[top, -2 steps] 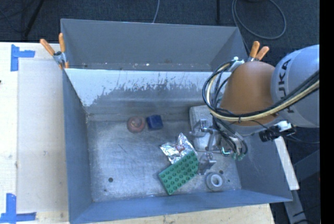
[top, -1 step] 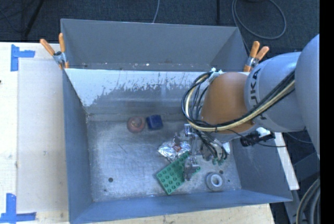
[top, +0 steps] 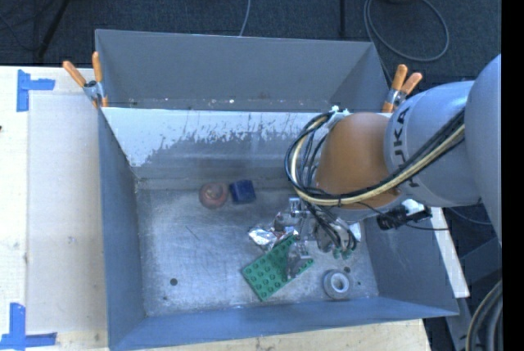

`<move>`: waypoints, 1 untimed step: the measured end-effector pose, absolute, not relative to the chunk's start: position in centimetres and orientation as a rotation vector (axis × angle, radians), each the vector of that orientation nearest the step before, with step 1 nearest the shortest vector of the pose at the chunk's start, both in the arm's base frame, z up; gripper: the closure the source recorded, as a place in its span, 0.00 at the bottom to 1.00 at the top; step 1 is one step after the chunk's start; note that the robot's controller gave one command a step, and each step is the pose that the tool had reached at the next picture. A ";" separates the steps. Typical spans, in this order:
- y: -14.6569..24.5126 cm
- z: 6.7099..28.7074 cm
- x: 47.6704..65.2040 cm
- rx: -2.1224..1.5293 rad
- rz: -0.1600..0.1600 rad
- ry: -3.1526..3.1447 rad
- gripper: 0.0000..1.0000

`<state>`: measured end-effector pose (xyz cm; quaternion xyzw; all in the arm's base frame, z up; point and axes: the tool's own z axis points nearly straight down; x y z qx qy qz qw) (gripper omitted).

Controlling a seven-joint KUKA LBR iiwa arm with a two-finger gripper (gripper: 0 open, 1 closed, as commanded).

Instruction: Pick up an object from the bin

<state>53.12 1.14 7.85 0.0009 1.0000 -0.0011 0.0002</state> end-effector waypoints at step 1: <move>0.9 19.1 51.7 -0.004 0.000 3.135 1.00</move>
Offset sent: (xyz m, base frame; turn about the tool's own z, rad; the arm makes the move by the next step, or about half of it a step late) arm -0.0158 -0.0027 0.1086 -0.0044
